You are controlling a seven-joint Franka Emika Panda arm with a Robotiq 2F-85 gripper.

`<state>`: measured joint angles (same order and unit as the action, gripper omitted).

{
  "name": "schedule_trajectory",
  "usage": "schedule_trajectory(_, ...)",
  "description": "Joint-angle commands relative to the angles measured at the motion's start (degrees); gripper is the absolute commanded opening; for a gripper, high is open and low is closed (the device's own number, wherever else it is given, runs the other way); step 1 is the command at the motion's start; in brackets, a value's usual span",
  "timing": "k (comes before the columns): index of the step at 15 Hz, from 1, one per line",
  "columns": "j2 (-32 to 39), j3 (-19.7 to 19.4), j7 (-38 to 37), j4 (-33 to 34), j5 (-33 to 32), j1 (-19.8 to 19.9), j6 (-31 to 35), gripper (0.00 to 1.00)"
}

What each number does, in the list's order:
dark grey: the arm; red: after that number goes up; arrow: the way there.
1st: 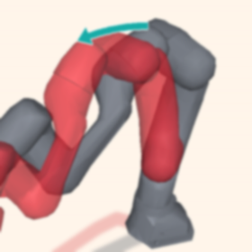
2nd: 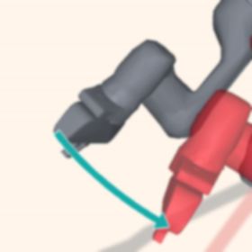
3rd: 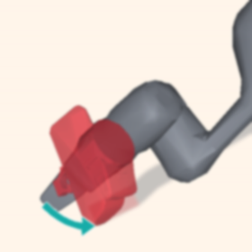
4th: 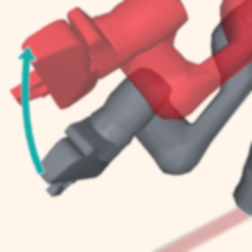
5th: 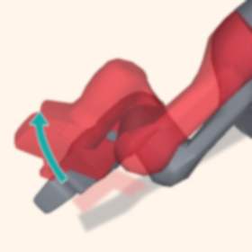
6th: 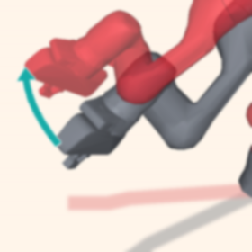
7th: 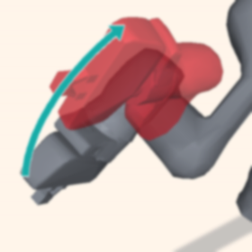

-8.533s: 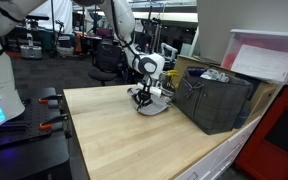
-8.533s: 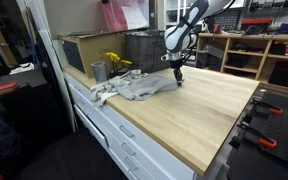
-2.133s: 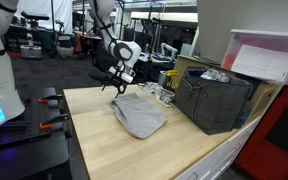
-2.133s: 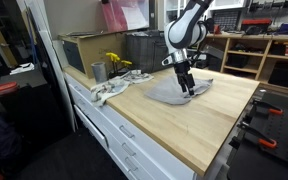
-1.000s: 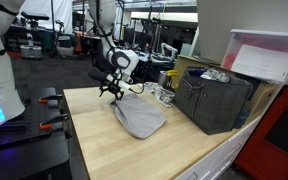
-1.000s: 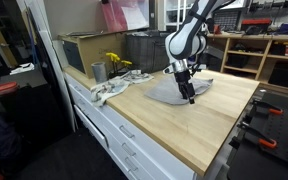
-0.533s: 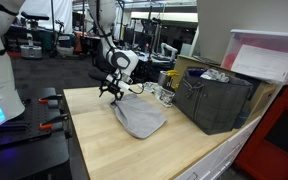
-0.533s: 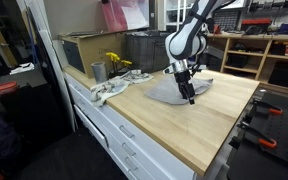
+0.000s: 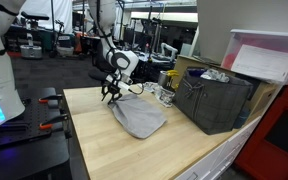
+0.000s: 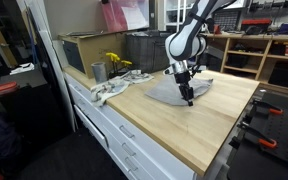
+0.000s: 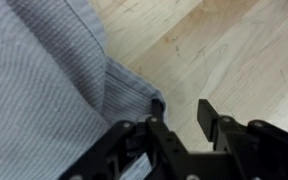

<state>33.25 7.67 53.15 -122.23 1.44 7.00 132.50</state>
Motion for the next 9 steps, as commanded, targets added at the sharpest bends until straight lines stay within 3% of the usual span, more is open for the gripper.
schedule_trajectory(1,-2.2,-0.2,-1.6,-1.4,0.7,0.4,0.8,0.12)
schedule_trajectory(3,-2.6,-0.4,-2.0,-1.5,0.5,0.4,0.9,0.00)
schedule_trajectory(9,-5.9,-1.7,-4.9,-1.4,-1.8,-1.0,-3.0,0.01)
